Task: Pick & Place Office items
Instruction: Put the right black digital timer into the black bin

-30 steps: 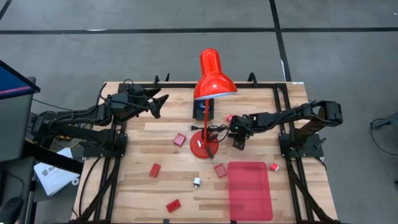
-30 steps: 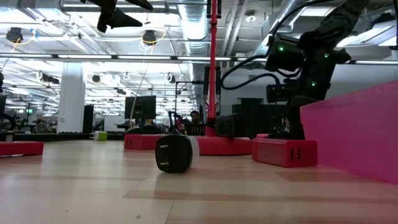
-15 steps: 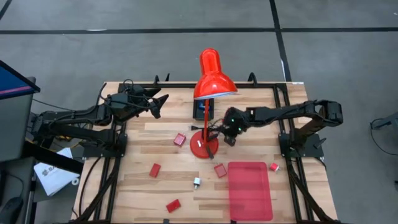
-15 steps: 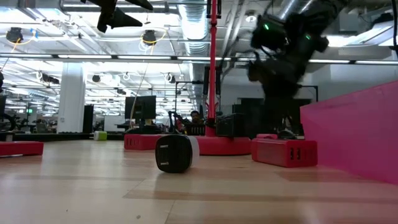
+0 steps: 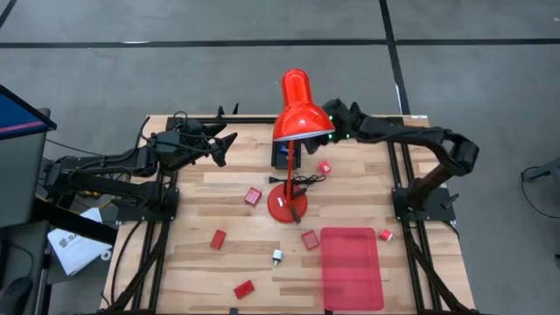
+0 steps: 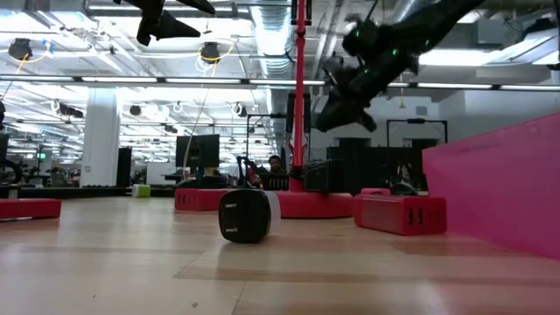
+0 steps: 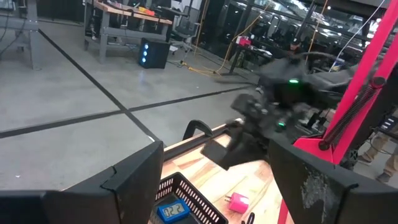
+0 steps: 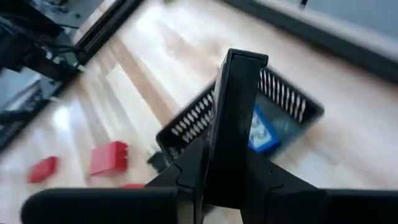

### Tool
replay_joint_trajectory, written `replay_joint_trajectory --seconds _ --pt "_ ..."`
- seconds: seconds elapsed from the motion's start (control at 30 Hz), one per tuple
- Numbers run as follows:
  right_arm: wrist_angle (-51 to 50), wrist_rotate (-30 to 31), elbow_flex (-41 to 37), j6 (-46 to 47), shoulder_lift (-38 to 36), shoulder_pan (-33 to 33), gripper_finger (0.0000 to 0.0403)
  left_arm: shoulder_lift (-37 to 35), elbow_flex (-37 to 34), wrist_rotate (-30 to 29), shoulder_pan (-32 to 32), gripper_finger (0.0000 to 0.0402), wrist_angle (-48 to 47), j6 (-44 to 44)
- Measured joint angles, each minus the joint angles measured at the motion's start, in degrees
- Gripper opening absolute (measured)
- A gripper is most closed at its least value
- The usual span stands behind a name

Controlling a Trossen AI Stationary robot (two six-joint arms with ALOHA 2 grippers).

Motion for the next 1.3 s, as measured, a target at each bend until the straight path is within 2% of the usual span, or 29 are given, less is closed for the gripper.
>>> replay_joint_trajectory --seconds 0.17,0.3,0.47,0.63,1.07,1.3 --pt "6.6 -10.0 1.3 5.5 8.4 -1.5 0.0059 0.0 0.0 -0.1 0.0 0.0285 0.1 0.3" --pt "6.8 -11.0 8.7 6.0 15.2 0.4 0.0059 0.0 0.0 -0.1 0.1 0.0285 0.3 0.4" --pt "-6.4 -8.9 18.6 -0.5 21.8 1.2 0.006 0.0 0.0 0.0 0.0 0.0285 0.5 0.0" --pt "-14.5 -5.8 22.6 -6.3 23.1 1.0 0.006 0.0 0.0 0.0 -0.4 0.0285 0.5 0.0" --pt "-17.4 2.0 22.9 -12.4 23.4 0.4 0.006 0.1 0.0 -0.3 -0.2 0.0285 0.5 0.4" --pt "-18.8 2.9 22.9 -13.0 23.4 0.9 0.0061 0.1 0.0 -0.3 -0.2 0.0285 0.5 0.4"
